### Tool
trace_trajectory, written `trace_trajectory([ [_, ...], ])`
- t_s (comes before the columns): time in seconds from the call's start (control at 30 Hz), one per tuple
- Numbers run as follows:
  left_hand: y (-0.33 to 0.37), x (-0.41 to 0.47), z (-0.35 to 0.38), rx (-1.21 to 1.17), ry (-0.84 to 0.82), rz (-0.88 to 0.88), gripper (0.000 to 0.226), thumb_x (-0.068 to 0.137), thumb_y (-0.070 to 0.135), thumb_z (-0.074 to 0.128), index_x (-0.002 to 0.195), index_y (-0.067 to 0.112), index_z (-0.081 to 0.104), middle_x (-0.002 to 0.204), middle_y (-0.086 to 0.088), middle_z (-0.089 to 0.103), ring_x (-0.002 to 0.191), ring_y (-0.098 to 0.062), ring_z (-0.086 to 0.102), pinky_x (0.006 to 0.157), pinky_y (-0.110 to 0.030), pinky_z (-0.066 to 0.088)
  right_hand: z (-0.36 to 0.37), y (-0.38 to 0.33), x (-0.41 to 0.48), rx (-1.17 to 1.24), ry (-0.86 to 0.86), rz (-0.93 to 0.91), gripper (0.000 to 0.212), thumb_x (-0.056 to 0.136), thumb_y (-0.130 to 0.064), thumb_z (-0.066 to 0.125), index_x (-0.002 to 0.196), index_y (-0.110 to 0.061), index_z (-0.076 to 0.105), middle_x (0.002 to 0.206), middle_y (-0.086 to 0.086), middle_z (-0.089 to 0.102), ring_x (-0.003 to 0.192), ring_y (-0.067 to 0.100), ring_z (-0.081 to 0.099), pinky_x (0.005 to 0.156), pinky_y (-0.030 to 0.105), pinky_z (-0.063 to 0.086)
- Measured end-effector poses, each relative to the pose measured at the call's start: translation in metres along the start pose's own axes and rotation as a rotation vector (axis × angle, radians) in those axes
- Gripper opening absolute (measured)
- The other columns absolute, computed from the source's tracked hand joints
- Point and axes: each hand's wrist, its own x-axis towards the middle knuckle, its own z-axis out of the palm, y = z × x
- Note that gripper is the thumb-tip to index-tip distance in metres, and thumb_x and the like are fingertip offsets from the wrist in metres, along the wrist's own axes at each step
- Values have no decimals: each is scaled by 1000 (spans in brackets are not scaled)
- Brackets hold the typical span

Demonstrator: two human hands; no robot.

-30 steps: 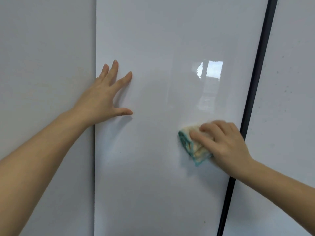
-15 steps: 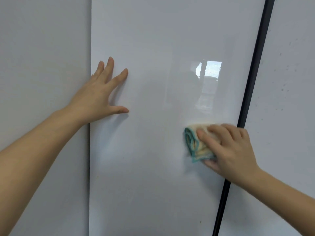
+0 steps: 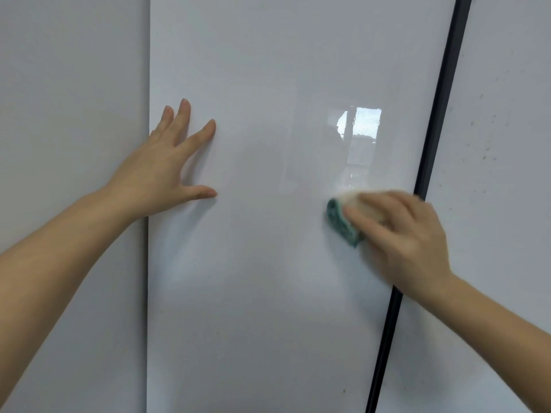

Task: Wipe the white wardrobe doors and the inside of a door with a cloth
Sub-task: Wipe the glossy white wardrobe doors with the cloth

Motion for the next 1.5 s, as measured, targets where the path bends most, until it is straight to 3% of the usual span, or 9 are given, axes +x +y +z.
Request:
trace_trajectory([
  [0.17, 0, 0, -3, 1, 7, 3, 100, 75, 62, 64, 152, 47, 2, 161, 12, -21, 150, -13, -14, 115, -48, 28, 11, 4, 15, 74, 27, 59, 30, 88, 1, 59, 110, -13, 75, 118, 12, 67, 97, 42, 59, 78, 47, 48],
  [0.27, 1, -1, -4, 13, 1, 3, 96, 77, 62, 61, 152, 47, 2, 161, 12, -22, 149, -13, -15, 115, -47, 28, 7, -11, -28, 138, -82, -145, 31, 86, -2, 67, 116, -11, 71, 122, 12, 64, 99, 39, 57, 85, 44, 46],
  [0.37, 2, -1, -4, 17, 1, 4, 92, 81, 60, 58, 153, 46, 2, 161, 12, -22, 150, -13, -15, 115, -45, 27, 3, -11, -40, 151, -180, -303, 31, 94, -5, 58, 124, -14, 61, 128, 9, 60, 105, 36, 54, 85, 43, 43],
  [0.57, 0, -1, -9, 41, 15, 0, 80, 87, 58, 55, 151, 50, 7, 161, 16, -17, 150, -8, -9, 111, -45, 34, 19, -14, 11, 179, 2, -7, 27, 85, 2, 65, 109, -7, 74, 119, 14, 66, 99, 41, 58, 90, 44, 46],
  [0.73, -1, -1, -17, 115, 16, 23, 74, 89, 57, 52, 151, 50, 12, 163, 12, -8, 151, -12, 1, 113, -43, 31, 29, -60, -16, 273, -165, -386, 20, 94, -7, 61, 108, -12, 74, 118, 6, 68, 101, 31, 60, 77, 41, 47],
  [0.9, -10, 5, -25, 180, 96, 98, 68, 90, 47, 56, 152, 38, 28, 163, -2, 14, 145, -26, 24, 110, -49, 35, 60, -70, 58, 287, 48, -68, 19, 89, 1, 62, 101, -6, 75, 111, 9, 71, 91, 37, 63, 73, 42, 49],
  [1.13, -12, 22, -48, 401, 78, 35, 74, 96, 39, 49, 156, 15, 12, 164, -11, 5, 151, -26, 6, 120, -43, 11, 93, -141, 70, 410, -57, -279, 17, 88, 2, 58, 91, -9, 71, 104, 5, 69, 86, 29, 61, 69, 37, 44],
  [1.33, -14, 30, -46, 601, 19, -26, 65, 100, 9, 36, 153, 2, -2, 164, -12, 6, 144, -23, 30, 121, -37, 4, 124, -177, 132, 398, 81, 12, 25, 73, 12, 53, 79, -8, 67, 95, 6, 68, 79, 30, 58, 70, 32, 37],
  [1.5, -9, 29, -60, 569, -50, -35, 74, 92, -7, 40, 153, 1, -1, 162, -10, 15, 135, -25, 41, 122, -35, 10, 134, -203, 112, 444, -32, -277, 30, 84, 3, 40, 78, -9, 67, 97, 7, 68, 76, 28, 58, 67, 37, 44],
])
